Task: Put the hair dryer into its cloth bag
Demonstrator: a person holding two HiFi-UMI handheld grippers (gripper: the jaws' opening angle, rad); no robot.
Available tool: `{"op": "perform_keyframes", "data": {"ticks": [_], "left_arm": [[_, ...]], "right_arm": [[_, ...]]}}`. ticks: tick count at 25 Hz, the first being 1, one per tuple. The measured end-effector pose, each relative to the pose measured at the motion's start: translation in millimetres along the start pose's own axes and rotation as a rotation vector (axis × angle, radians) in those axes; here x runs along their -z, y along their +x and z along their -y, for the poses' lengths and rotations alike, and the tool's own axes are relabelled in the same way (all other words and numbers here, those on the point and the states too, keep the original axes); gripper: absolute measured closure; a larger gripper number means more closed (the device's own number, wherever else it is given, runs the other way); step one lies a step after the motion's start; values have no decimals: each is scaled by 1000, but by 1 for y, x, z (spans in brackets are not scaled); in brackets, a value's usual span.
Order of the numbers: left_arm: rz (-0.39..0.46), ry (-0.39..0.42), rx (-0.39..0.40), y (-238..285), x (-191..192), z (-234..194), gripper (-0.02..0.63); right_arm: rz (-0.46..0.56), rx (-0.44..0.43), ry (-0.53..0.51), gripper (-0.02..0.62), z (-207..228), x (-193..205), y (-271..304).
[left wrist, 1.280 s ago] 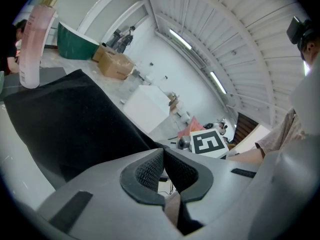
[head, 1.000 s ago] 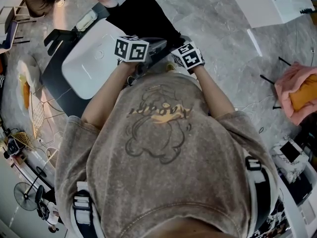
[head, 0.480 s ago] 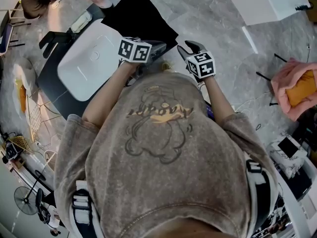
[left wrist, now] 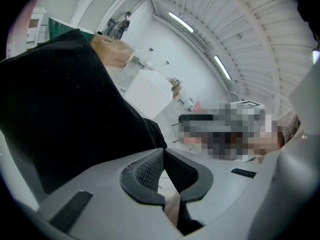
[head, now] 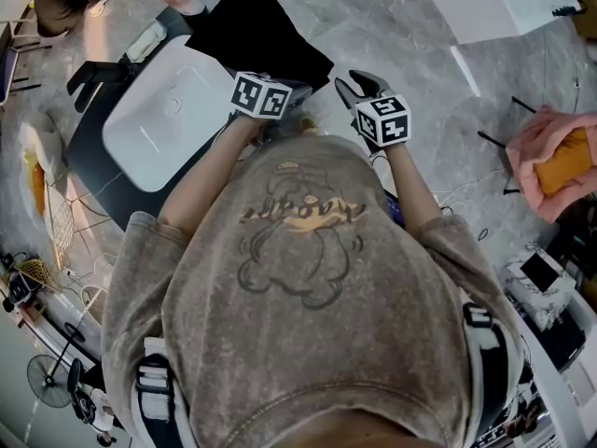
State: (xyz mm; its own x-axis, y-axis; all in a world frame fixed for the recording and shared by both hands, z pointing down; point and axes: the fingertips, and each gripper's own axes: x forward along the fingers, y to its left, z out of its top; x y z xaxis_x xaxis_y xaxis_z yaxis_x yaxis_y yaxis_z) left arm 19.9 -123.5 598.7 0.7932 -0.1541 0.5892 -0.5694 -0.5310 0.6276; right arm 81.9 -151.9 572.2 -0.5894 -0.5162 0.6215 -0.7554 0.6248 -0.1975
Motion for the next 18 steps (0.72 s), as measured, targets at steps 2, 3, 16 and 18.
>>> {"op": "perform_keyframes", "data": {"ticks": [2,3,16,18], "left_arm": [[-11,9,-13,2,3,-3,580],[-18,18,-22,3,5,-4,580],[-40,90,-88,13,8,-7,577],[-48,98,-64,12,8,-1,535]], "right_arm": [[10,-3,-4,456,-1,-5,0],[14,-3,-4,456,-1,-6,0],[49,10,1,460,3,-22,-6],[54,7,-1,460,3,-25,-6]]}}
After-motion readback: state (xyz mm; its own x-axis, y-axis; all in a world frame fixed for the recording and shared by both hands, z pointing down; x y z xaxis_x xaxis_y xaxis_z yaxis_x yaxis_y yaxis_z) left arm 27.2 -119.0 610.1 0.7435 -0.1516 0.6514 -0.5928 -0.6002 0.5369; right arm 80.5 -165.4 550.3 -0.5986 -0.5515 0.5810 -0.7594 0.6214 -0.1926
